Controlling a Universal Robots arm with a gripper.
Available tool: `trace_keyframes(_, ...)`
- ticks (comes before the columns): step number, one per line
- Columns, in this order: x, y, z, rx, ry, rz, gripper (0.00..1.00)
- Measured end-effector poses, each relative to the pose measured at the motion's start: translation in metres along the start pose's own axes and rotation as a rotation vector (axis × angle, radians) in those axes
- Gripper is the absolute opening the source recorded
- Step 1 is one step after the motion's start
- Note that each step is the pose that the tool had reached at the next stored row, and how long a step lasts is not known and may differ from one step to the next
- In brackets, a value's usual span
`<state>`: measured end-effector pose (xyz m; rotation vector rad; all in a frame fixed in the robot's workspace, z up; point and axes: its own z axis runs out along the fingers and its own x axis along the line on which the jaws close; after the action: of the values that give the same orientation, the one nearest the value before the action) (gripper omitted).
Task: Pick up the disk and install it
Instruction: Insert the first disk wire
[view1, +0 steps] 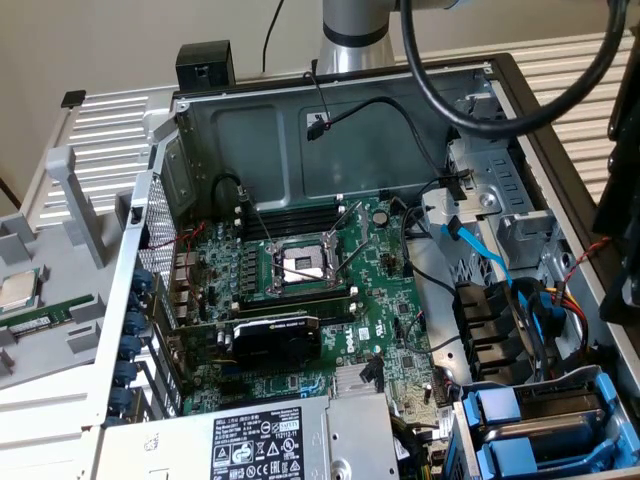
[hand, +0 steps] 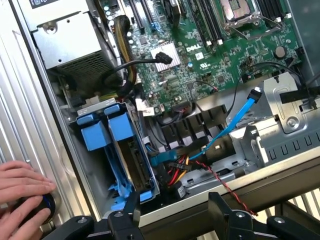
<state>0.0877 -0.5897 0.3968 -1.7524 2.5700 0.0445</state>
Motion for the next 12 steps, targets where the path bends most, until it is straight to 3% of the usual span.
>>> trace_keyframes(12, -0.003, 0.0061, 0.0215, 0.0023, -0.0006, 0.042, 0.65)
